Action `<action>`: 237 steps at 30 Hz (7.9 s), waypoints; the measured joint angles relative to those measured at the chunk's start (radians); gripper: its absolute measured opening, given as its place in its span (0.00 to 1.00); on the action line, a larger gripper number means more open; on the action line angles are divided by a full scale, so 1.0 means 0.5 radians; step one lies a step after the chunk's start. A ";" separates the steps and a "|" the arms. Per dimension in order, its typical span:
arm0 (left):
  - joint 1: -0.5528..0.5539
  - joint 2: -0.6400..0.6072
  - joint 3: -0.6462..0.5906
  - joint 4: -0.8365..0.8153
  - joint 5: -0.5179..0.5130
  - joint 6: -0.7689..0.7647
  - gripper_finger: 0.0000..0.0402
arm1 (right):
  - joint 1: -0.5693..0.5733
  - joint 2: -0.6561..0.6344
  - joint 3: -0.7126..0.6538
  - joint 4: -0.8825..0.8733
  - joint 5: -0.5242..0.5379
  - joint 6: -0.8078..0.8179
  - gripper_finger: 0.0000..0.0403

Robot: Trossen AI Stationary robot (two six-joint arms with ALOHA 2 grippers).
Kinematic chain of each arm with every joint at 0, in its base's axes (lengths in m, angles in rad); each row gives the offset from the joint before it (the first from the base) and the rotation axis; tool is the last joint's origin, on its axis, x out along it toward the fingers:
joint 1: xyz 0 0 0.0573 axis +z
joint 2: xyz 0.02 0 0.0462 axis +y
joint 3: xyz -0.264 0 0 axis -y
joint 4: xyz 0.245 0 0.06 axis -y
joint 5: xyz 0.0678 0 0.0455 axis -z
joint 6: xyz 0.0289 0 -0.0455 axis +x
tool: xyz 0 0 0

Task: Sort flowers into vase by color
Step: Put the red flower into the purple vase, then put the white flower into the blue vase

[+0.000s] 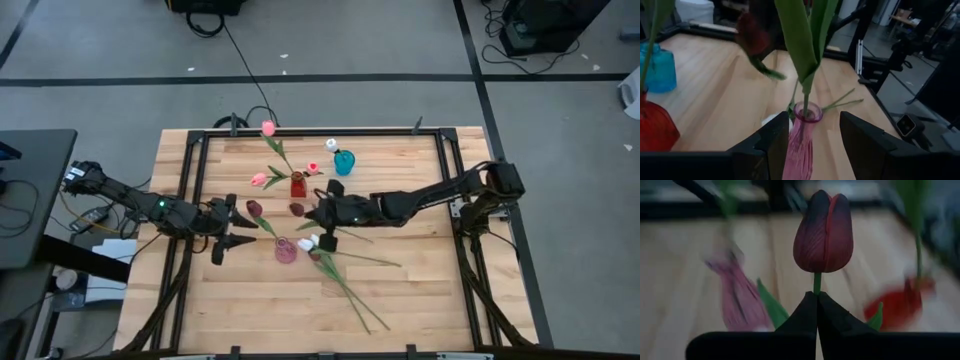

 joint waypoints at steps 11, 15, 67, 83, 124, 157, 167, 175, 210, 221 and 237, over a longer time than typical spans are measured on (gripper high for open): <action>-0.002 0.000 0.000 -0.016 0.041 -0.100 0.45 | 0.019 -0.409 0.003 0.772 -0.252 -0.370 0.03; -0.002 0.015 0.000 -0.012 0.039 -0.115 0.45 | -0.004 -0.492 0.004 0.887 -0.508 -0.107 0.03; 0.001 0.082 0.001 -0.020 -0.154 -0.063 0.45 | -0.059 -0.002 0.259 1.599 -0.759 -0.047 0.03; 0.001 0.073 0.008 0.055 -0.154 0.007 0.45 | -0.077 0.101 0.261 1.509 -0.674 -0.115 0.03; 0.002 -0.108 0.223 -0.245 -0.065 0.157 0.45 | 0.030 0.199 0.258 -1.050 -0.580 0.474 0.41; 0.001 -0.108 0.221 -0.174 0.022 0.091 0.45 | 0.124 0.378 0.241 -1.588 -0.678 0.831 0.06; -0.001 -0.108 0.222 -0.148 0.085 0.078 0.45 | -0.014 0.225 0.240 -1.954 -0.415 0.974 0.03; -0.001 -0.109 0.221 -0.195 0.081 0.049 0.45 | -0.210 -0.004 0.240 -2.350 0.068 1.093 0.03; 0.000 -0.104 0.221 -0.262 -0.052 -0.055 0.45 | -1.366 -0.654 -0.576 0.882 -0.552 0.191 0.03; 0.001 -0.104 0.221 -0.264 -0.115 -0.007 0.45 | -1.393 -0.596 -0.576 0.969 -0.627 0.174 0.03; 0.001 -0.105 0.220 -0.291 -0.128 -0.006 0.45 | -1.379 -0.296 -0.576 0.993 -0.802 -0.020 0.06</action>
